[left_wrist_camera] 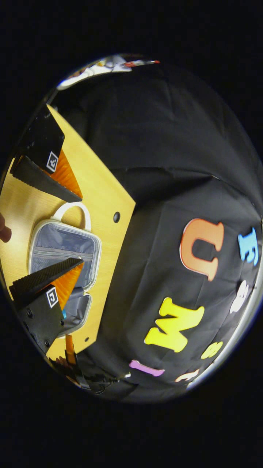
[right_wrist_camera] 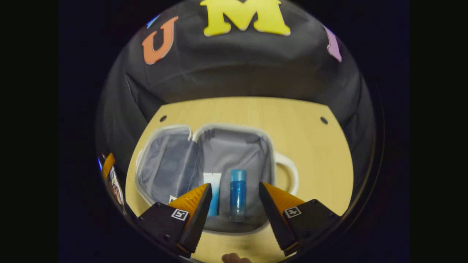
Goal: First open the suitcase, pack the skin care products into it, and then close the suitcase.
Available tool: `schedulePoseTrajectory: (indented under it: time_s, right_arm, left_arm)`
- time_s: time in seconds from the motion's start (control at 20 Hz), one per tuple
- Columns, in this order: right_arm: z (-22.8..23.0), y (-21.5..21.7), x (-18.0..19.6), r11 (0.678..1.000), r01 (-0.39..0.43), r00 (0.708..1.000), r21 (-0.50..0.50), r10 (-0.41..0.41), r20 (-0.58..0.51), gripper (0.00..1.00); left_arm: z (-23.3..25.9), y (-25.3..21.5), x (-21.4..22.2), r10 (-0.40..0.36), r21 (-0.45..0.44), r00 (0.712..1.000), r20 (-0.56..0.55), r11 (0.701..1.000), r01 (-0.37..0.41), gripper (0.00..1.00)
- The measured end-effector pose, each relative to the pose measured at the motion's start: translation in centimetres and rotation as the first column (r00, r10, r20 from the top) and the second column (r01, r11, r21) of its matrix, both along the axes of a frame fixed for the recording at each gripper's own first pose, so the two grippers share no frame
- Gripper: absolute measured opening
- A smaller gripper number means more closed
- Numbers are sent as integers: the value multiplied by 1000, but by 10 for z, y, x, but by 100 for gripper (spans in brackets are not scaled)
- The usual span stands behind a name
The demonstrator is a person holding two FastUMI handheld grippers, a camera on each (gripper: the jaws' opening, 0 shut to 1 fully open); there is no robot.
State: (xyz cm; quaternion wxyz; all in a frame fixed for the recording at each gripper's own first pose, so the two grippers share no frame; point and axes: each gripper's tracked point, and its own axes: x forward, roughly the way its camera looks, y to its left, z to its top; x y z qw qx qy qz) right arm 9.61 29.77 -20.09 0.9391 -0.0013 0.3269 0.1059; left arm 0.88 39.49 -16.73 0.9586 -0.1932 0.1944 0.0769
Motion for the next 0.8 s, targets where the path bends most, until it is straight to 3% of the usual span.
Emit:
schedulePoseTrajectory:
  time_s: [0.15, 0.4, 0.65, 0.7, 0.75, 0.8]
  right_arm:
    - [58, -33, -20, 998, -25, 986, -60, 34, 161, 78]
    - [120, -91, -74, 1000, -2, 968, -13, 5, 250, 77]
    - [139, -135, -103, 998, 37, 953, -46, -21, 302, 80]
    - [140, -139, -106, 998, 49, 951, -35, -36, 307, 80]
    - [140, -142, -108, 998, 64, 950, -23, -54, 307, 80]
    - [140, -145, -110, 997, 79, 950, -8, -73, 303, 80]
  left_arm:
    - [-49, 15, 18, 39, -162, 998, -53, 986, -47, 98]
    - [-94, 23, 32, 93, -399, 990, -106, 908, -128, 98]
    - [-115, 32, 46, 139, -581, 982, -130, 792, -189, 95]
    - [-115, 31, 48, 142, -622, 982, -126, 760, -190, 100]
    - [-115, 29, 52, 151, -661, 982, -116, 726, -190, 89]
    - [-115, 25, 56, 149, -693, 983, -111, 697, -184, 85]
